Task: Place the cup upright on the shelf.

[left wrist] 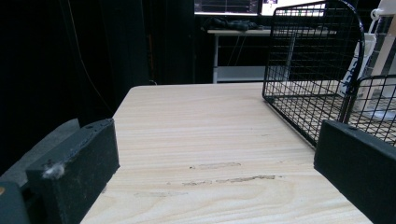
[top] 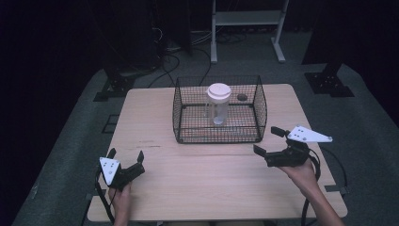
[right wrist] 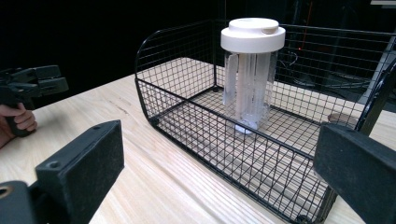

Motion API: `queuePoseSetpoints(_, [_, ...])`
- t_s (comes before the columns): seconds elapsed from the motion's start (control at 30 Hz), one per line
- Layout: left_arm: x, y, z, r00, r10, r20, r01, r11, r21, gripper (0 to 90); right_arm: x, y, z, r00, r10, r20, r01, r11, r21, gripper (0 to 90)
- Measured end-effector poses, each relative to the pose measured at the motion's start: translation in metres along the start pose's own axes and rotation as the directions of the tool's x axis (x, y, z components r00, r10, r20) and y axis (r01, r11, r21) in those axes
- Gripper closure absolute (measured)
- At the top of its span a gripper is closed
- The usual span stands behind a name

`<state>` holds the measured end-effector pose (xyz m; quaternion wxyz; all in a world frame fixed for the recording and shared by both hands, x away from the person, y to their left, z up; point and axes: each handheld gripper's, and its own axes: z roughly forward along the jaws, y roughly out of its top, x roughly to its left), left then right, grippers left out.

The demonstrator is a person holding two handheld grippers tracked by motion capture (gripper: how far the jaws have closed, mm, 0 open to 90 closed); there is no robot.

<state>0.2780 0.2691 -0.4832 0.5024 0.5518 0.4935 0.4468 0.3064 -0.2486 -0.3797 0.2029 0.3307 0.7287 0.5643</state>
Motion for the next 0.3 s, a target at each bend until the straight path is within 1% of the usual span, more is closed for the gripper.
queuePoseSetpoints(0.07, [-0.001, 0.0, 0.0, 1.0, 0.006, -0.001, -0.006, 1.0, 0.003, 0.0, 0.001, -0.002, -0.003, 1.0, -0.002, 0.002, 0.002, 1.0, -0.001, 1.1])
queuePoseSetpoints(0.13, [-0.001, 0.0, 0.0, 1.0, 0.008, -0.002, -0.008, 1.0, 0.001, 0.0, 0.003, -0.004, -0.005, 1.0, 0.005, 0.0, -0.005, 1.0, -0.001, 1.1])
queuePoseSetpoints(0.17, [-0.001, 0.0, 0.0, 1.0, 0.007, -0.003, -0.007, 1.0, 0.001, 0.0, 0.004, -0.005, -0.007, 1.0, 0.0, 0.004, 0.0, 1.0, 0.002, 1.1])
queuePoseSetpoints(0.2, [-0.001, 0.0, 0.0, 1.0, 0.004, -0.004, -0.004, 1.0, 0.001, 0.0, 0.005, -0.007, -0.008, 1.0, -0.002, 0.007, 0.002, 1.0, -0.001, 1.1])
queuePoseSetpoints(0.3, [-0.001, 0.0, 0.0, 1.0, 0.007, -0.005, -0.007, 1.0, 0.003, 0.0, 0.011, -0.016, -0.016, 0.9999, 0.013, 0.002, -0.013, 1.0, -0.019, 1.1])
